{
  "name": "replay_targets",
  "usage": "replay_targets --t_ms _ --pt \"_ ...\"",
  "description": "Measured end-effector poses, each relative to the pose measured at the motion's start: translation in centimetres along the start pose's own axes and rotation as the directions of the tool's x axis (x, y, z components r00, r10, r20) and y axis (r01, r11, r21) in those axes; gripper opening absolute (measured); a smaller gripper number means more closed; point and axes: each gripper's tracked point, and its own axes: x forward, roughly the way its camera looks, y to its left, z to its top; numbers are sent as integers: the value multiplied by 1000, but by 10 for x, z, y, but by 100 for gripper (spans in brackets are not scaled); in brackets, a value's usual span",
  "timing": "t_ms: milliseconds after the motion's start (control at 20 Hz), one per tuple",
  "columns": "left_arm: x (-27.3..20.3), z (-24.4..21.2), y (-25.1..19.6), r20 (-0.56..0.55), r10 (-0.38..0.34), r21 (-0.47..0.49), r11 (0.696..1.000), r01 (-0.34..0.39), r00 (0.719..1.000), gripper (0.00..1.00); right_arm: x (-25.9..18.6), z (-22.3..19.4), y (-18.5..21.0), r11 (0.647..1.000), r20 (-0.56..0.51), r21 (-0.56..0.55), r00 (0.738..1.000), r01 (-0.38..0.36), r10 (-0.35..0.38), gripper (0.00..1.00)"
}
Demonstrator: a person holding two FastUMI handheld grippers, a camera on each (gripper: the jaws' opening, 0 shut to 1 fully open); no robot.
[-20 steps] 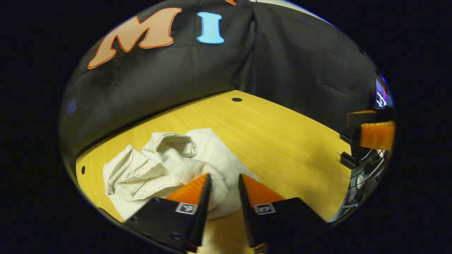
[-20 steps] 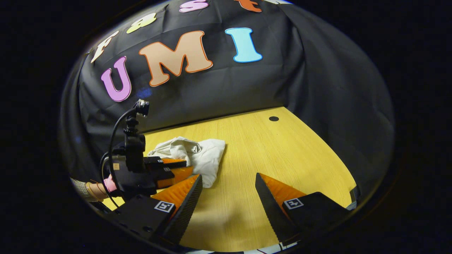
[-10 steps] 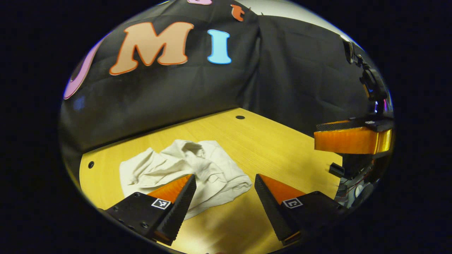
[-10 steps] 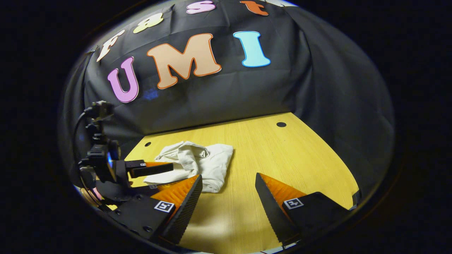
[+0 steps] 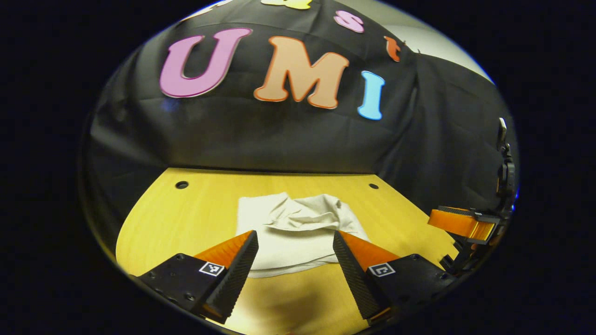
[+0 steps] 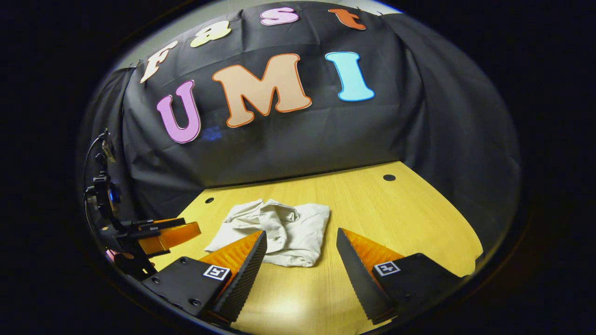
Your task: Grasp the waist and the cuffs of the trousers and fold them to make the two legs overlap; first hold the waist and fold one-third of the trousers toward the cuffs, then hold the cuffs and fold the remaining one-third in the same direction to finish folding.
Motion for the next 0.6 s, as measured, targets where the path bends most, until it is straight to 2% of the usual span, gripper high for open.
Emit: replay_targets --t_ms 200,450,600 --pt "-9 -15 32 -28 86 -36 996 -87 996 96 -5 -10 15 1000 -8 -13 1000 -13 13 97" --pt "-5 -24 36 -59 93 -59 994 -97 994 96 -10 -25 16 999 -36 -35 999 9 -10 97" --pt "-8 -26 36 -63 84 -40 995 -87 994 96 -13 -27 15 1000 -36 -17 999 25 -26 97"
